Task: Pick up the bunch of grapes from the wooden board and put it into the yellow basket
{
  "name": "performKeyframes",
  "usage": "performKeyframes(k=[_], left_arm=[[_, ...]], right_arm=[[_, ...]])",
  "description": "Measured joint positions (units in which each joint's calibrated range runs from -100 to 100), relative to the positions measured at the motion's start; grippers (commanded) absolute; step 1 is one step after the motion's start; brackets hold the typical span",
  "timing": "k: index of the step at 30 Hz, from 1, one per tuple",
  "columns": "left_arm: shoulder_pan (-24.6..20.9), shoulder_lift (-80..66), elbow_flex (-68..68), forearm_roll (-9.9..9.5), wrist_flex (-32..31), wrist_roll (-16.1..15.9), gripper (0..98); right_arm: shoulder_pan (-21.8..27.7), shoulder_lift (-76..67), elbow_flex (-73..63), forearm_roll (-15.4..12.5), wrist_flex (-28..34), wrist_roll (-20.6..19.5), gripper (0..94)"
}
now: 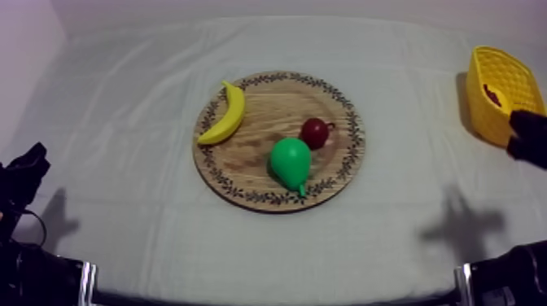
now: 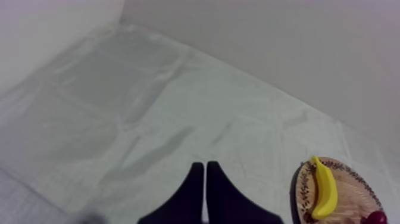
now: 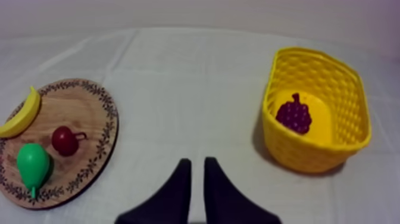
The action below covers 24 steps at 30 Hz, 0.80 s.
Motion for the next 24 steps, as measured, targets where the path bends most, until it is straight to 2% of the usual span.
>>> performKeyframes(k=[5, 14, 18, 24], left_arm=[[0.0, 0.0, 0.0, 0.00, 0.0, 0.0, 0.1], [0.0, 0.0, 0.0, 0.00, 0.0, 0.0, 0.1], [0.0, 0.0, 0.0, 0.00, 0.0, 0.0, 0.1], [0.0, 0.0, 0.0, -0.05, 0.0, 0.0, 0.1]], right_arm=[[-0.5, -8.5, 8.8, 1.4, -1.8, -2.0, 2.9], [0.2, -15.6, 18.9, 0.7, -7.3, -3.5, 0.6], [0.3, -15.8, 19.3, 0.6, -9.9, -1.3, 0.5], [0.4, -15.8, 19.5, 0.4, -9.8, 5.3, 0.5]])
